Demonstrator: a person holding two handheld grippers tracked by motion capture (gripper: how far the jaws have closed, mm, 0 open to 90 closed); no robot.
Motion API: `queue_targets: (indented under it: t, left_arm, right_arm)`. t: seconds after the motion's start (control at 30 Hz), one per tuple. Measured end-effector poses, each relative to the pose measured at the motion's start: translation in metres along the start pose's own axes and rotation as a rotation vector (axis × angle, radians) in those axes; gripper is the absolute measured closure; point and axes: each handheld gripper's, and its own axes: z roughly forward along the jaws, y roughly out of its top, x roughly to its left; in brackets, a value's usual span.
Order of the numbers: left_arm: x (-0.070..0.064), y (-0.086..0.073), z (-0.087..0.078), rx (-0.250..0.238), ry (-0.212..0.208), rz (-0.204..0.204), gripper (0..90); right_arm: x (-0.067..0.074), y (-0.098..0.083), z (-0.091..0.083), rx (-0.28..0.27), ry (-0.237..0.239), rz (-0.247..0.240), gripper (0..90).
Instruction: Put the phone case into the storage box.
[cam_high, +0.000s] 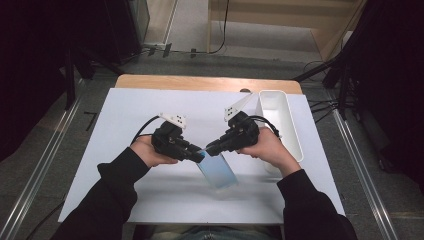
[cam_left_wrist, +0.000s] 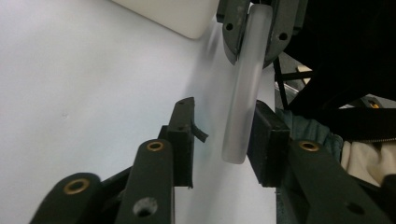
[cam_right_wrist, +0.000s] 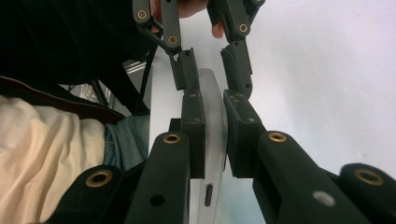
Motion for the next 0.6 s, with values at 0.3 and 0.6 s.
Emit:
queue_targets:
  t: [0.3,0.6]
  left_arm:
    - [-0.0018,0.0006,0.0003,0.001,0.006,0.035,77.9]
    - [-0.0031,0.0005,0.0002,-0.003,0.012,0.053,79.5]
  right_arm:
    - [-0.0024,-0.0004,-0.0001,0.005,-0.009,0.02,77.5]
    - [-0.0038,-0.0005,-0.001,0.004,0.003,0.038,77.3]
